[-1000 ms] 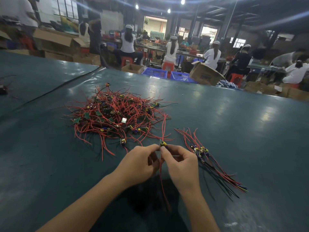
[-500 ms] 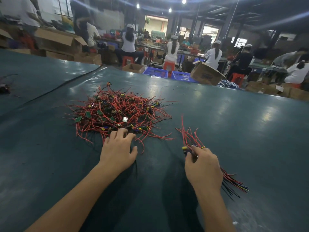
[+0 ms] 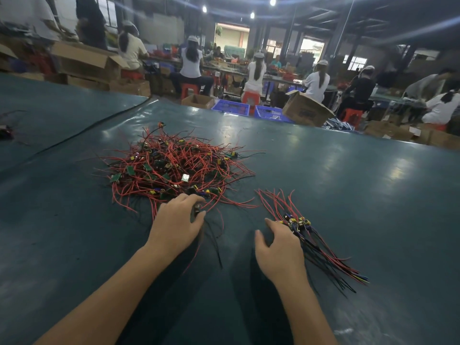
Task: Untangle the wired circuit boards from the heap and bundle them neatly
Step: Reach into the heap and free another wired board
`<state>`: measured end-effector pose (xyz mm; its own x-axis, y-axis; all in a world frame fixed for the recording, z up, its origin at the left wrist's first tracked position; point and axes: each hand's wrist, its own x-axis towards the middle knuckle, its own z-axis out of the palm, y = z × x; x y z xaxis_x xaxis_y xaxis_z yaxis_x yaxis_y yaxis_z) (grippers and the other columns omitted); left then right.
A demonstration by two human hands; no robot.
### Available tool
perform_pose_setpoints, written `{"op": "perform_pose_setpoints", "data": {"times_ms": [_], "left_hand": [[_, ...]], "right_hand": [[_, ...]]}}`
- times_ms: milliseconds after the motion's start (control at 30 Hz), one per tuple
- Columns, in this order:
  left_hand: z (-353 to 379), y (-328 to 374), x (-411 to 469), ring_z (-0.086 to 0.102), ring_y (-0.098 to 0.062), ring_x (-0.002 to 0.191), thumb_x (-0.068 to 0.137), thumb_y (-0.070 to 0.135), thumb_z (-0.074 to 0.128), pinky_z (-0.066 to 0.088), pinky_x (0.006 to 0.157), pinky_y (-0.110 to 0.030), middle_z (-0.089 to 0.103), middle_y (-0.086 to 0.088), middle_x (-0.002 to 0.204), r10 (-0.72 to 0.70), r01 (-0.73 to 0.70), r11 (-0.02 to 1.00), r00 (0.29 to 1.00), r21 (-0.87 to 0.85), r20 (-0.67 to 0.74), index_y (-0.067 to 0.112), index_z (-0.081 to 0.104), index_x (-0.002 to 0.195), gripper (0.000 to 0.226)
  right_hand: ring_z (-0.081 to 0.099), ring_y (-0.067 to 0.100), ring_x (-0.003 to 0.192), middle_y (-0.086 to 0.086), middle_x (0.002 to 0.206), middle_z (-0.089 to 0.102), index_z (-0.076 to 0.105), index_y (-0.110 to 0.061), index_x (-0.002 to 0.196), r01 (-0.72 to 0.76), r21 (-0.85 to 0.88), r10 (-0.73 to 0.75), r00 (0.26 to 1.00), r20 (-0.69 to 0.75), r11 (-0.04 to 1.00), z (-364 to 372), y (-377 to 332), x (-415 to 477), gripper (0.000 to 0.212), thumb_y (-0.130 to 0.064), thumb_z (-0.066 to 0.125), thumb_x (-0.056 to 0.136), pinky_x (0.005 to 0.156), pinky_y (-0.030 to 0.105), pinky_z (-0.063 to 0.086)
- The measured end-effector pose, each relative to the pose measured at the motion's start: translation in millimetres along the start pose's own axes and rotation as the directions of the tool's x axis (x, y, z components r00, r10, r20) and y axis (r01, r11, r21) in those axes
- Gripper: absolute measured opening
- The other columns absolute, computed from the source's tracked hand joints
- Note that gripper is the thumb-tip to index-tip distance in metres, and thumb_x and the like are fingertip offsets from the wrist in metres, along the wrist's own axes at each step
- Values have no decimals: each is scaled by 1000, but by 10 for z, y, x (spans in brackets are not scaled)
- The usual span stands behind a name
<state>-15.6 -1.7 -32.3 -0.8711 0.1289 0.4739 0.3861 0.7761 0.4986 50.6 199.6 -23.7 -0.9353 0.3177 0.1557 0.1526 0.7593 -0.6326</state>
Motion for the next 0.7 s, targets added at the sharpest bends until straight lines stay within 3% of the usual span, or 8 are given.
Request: {"op": "perform_pose_setpoints", "data": {"times_ms": [100,200,233,300,367,433,533,700], "left_hand": [[-34,114,0,60,5,91,82,23,76,43,79,-4,63,12,98,-111,65,905,990,-421,-84,28,59,118,40],[-35,195,44,65,4,85,77,18,80,50,77,-10,66,6,98,-304,189,684,952,-705,-40,23,59,120,48],[-35,210,64,66,2,82,76,14,81,52,77,-12,67,1,98,-360,218,588,933,-779,-11,17,61,119,48],[-45,220,101,64,-11,84,72,8,80,55,79,-21,68,-9,97,-442,260,370,894,-892,77,7,64,116,47],[-63,221,110,65,-14,79,66,9,78,56,72,-20,68,-10,89,-450,265,168,877,-949,166,4,66,109,45],[-75,223,108,69,-13,73,61,12,76,55,64,-17,71,-4,79,-426,258,62,880,-964,208,6,67,98,38],[-71,254,81,71,-16,75,59,15,79,56,64,-18,73,-4,78,-386,275,42,891,-961,238,7,63,95,40],[2,403,-11,73,-19,79,54,29,84,55,66,-19,75,-9,84,-287,360,199,911,-911,297,7,67,90,46]], "right_hand": [[43,17,135,3,145,49,54,-14,138,20,72,-16,998,-53,997,-6,17,14,45,-29,57,95,110,25,31],[57,7,111,-1,125,62,63,-12,126,114,234,-87,988,-126,965,49,-14,8,34,-23,61,94,88,-1,33],[61,2,98,-3,115,67,66,-12,120,123,311,-90,989,-120,942,66,-38,4,28,-21,63,93,79,-3,36],[64,-3,80,-8,94,72,71,-17,107,104,463,-95,995,-43,880,88,-88,-4,16,-17,64,93,69,2,43],[68,5,74,-7,81,74,72,-25,95,71,588,-114,993,37,806,103,-126,-26,12,-14,66,92,67,12,49],[70,17,72,-5,79,74,70,-29,92,44,654,-122,990,74,755,109,-153,-47,15,-14,68,90,63,18,51],[69,16,70,-3,78,72,70,-25,103,66,661,-151,986,73,747,117,-177,-83,21,-14,74,85,64,20,54],[61,9,62,-7,72,68,66,-35,109,156,686,-255,966,45,711,148,-259,-133,30,-17,74,86,61,31,54]]}}
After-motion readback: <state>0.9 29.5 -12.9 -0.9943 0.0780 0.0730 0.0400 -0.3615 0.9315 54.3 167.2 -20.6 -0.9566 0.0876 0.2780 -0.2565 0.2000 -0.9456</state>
